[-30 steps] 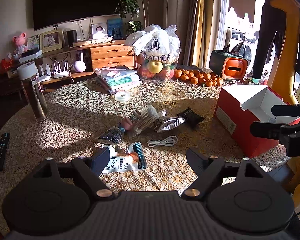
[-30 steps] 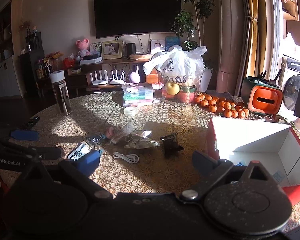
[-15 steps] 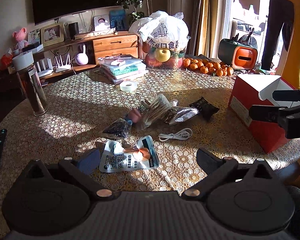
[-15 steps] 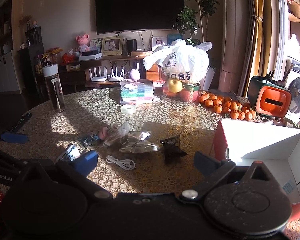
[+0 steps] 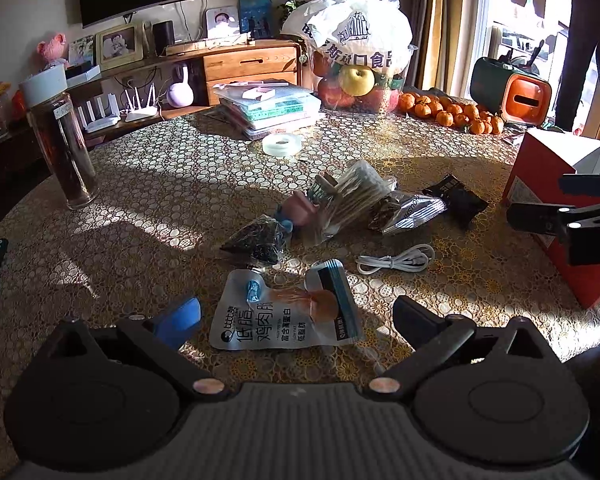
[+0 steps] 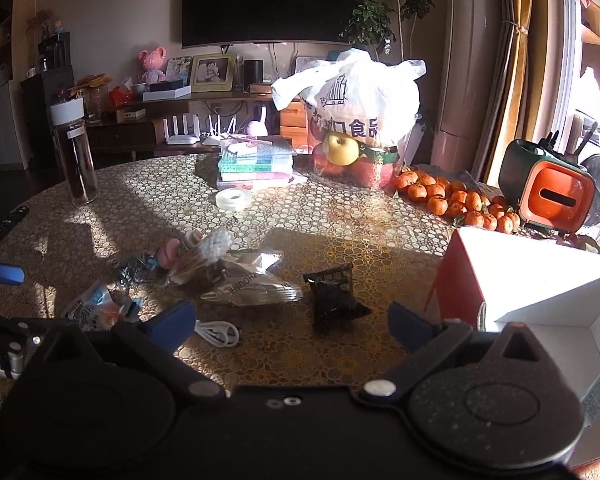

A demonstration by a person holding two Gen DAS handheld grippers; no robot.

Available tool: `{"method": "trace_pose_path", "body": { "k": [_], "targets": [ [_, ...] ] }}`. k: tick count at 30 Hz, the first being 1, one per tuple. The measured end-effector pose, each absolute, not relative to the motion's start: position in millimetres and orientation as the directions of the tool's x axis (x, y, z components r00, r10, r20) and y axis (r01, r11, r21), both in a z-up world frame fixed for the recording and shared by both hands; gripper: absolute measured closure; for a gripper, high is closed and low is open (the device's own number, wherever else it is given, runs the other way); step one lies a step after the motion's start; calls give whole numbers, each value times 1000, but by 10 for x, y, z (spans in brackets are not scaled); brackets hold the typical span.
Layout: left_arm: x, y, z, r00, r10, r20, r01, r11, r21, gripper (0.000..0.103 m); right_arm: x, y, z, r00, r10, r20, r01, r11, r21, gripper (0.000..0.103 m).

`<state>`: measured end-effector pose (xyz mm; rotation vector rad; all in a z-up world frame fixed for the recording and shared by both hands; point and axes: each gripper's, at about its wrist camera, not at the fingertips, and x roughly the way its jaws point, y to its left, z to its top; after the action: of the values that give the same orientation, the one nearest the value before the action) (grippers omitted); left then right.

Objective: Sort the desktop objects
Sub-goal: 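Grasp the black snack bag with the right gripper while the left grasps the white printed pouch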

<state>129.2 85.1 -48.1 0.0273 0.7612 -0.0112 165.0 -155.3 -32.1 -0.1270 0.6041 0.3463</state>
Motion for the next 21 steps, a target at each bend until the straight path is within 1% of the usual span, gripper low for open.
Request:
{"method": "trace_pose_path", "body": {
  "k": [8,12,15,21],
  "targets": [
    [1453,887,-707,727,-20,-687,41,999,15,0,1939,-1495,-546,761,248,-600,-342,939,-45,2],
    [1509,897,-786,725,-26,-688,47,999,11,0,2038,-1445,-617,772,221,-597,-340,936,-93,2],
    [1548,885,-823,721,-25,-692,55,998,21,0,2119,-1431,-660,767,218,-603,-348,931,-106,5],
    [1635,921,-921,717,-16,-697,51,998,30,0,2227,-1429,-761,758,215,-616,-358,926,-117,6]
  ]
}}
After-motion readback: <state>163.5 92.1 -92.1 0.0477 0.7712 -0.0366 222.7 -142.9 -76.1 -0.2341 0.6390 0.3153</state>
